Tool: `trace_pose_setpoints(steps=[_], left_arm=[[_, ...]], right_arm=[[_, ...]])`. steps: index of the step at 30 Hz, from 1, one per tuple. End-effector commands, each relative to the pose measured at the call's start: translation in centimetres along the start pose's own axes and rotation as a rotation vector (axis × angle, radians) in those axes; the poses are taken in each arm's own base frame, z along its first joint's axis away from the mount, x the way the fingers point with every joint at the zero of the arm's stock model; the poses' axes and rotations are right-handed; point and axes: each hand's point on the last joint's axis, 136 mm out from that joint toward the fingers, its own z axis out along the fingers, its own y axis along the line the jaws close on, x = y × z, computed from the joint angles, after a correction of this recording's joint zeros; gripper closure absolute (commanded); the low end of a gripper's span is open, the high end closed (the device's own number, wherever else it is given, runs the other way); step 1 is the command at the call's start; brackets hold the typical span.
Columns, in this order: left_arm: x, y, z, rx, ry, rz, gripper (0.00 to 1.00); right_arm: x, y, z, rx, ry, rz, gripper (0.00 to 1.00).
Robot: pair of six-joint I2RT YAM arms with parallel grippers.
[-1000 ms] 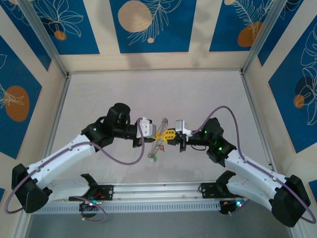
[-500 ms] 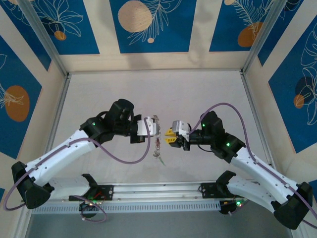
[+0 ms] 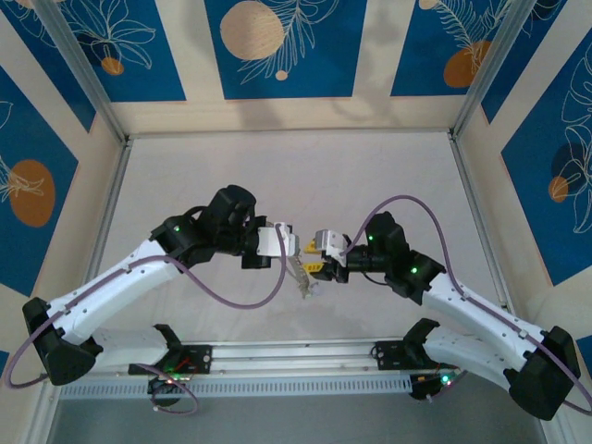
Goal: Put the keys on the keyring
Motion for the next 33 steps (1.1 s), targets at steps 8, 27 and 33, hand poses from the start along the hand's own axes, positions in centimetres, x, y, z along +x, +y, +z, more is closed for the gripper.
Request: trace_pose_setpoints(steps=[8, 27, 33], left_arm=[[-2.5, 0.2, -1.1, 0.000, -0.078, 0.044, 1.00], [-2.7, -0.4, -0.9, 0.009, -0.121, 0.074, 1.00], [-2.9, -0.9, -1.2, 0.017, -0.149, 0.097, 1.00]], right_arm=[[-2.1, 1.3, -0.2, -0.074, -0.078, -0.129, 0.53], [-2.9, 3.1, -0.1, -0.168, -0.156, -0.062, 0.62], [-2.7, 1.4, -1.2, -0.083, -0.159, -0.029, 0.64]])
